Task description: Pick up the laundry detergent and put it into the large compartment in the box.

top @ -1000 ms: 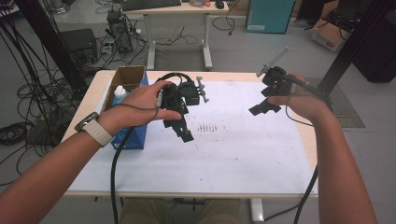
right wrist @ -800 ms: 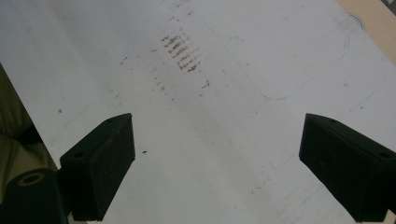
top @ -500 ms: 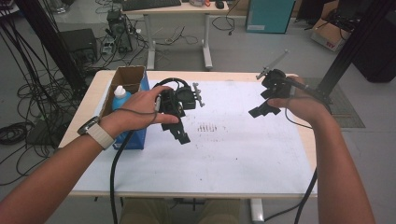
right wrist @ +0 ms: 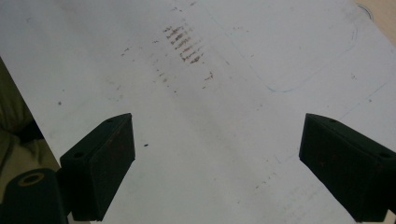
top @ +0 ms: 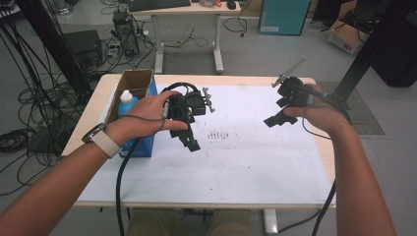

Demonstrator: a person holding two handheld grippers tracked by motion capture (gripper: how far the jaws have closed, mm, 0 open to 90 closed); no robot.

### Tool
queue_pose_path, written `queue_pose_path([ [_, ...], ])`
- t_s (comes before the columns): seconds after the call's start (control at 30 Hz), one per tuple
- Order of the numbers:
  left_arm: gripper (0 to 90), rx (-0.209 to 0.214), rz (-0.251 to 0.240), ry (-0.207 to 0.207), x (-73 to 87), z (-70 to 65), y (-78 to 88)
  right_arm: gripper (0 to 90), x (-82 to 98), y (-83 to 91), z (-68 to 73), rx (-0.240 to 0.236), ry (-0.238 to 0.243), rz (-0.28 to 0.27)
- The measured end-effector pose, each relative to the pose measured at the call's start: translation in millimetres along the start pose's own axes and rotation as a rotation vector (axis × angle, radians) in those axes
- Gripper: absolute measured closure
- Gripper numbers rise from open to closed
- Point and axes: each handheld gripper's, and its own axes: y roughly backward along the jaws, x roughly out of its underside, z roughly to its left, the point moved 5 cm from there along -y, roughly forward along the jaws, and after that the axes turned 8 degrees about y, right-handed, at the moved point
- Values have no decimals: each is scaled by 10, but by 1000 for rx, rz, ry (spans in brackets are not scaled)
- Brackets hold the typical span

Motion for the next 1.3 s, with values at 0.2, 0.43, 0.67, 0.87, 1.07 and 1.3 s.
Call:
queue_pose_path([
  [0.2, 60, -3, -7, 11, 18, 24, 26, 103, -48, 17, -17, 4, 3, -7],
  [0.43, 60, -9, -5, 15, 36, 35, 28, 103, -51, 6, -6, 3, 0, -1],
  [0.67, 60, -5, -3, 14, 28, 21, 11, 103, -22, 18, 14, 5, -3, 3],
  [0.87, 60, -10, 2, 15, 30, 35, -3, 103, 13, 33, 14, 7, -11, 1],
  [1.07, 60, -11, 5, 21, 40, 39, 1, 103, 10, 40, 11, 9, -6, -3],
  [1.3, 60, -14, 4, 29, 63, 57, 5, 103, -6, 30, 19, 7, -6, -1],
])
